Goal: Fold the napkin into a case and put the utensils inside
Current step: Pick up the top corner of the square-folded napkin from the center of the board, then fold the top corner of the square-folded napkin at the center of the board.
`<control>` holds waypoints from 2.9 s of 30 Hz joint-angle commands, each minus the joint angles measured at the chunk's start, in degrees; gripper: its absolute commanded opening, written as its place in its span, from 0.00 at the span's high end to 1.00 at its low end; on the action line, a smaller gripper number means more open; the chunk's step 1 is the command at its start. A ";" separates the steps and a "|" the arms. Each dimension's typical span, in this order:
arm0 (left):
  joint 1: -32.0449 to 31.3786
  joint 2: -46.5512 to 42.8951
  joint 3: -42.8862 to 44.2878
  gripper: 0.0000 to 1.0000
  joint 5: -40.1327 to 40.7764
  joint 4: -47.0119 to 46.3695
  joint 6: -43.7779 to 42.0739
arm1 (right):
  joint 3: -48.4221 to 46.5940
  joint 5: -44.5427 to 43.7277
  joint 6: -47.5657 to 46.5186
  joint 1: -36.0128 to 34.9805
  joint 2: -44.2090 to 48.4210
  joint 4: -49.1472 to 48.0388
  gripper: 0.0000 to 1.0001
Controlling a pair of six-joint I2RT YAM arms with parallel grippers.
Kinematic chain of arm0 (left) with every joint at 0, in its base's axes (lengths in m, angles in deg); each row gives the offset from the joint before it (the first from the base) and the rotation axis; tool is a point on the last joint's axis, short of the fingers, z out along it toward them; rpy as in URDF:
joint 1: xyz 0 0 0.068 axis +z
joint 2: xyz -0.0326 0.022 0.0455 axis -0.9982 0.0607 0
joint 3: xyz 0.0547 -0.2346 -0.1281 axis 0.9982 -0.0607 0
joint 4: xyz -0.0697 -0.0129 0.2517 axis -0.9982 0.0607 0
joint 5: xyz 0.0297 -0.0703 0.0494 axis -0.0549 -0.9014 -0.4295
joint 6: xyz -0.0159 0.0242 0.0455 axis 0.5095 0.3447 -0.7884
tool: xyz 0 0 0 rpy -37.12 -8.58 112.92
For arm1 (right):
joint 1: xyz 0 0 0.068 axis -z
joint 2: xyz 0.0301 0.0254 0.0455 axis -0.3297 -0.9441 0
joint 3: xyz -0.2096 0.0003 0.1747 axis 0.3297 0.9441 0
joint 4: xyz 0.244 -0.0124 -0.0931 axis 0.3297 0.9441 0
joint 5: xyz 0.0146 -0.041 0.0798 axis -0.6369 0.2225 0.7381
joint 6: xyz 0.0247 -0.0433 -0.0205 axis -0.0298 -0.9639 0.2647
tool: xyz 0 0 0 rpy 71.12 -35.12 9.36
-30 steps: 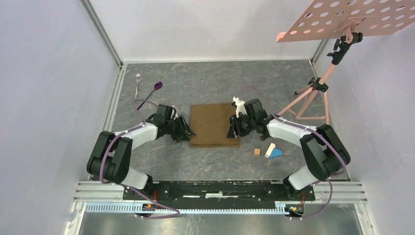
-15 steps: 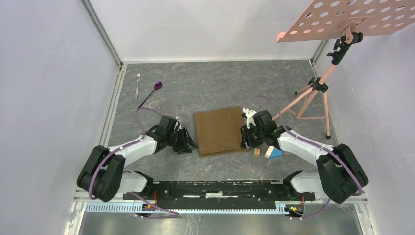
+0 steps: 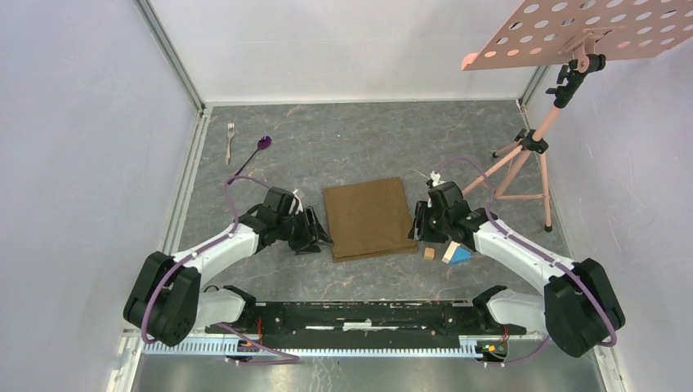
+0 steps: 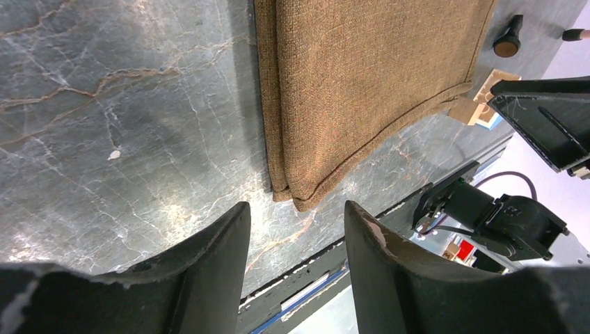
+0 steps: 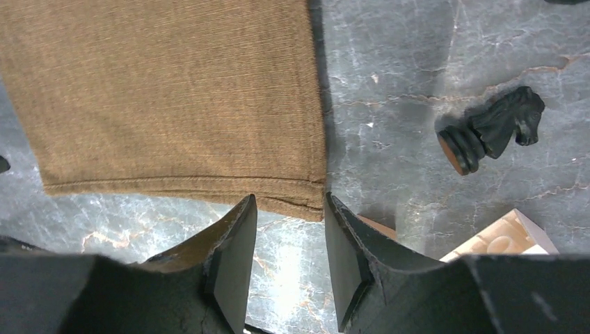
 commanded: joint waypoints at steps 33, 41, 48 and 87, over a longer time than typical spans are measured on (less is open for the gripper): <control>-3.69 4.39 -2.48 0.38 -0.47 -6.20 2.04 | 1.39 -1.23 1.61 0.34 -1.76 -4.86 0.95; -4.74 6.65 -2.13 0.38 1.17 -6.70 2.14 | -0.55 1.72 -1.84 -2.36 -1.87 -8.84 1.00; -5.33 8.58 -2.50 0.49 3.12 -6.70 1.68 | -4.91 13.64 -3.93 -5.29 -11.28 -23.88 1.00; -6.34 8.37 -9.64 0.79 9.48 -9.74 2.12 | -31.57 15.79 9.27 -9.13 -50.59 -52.00 1.00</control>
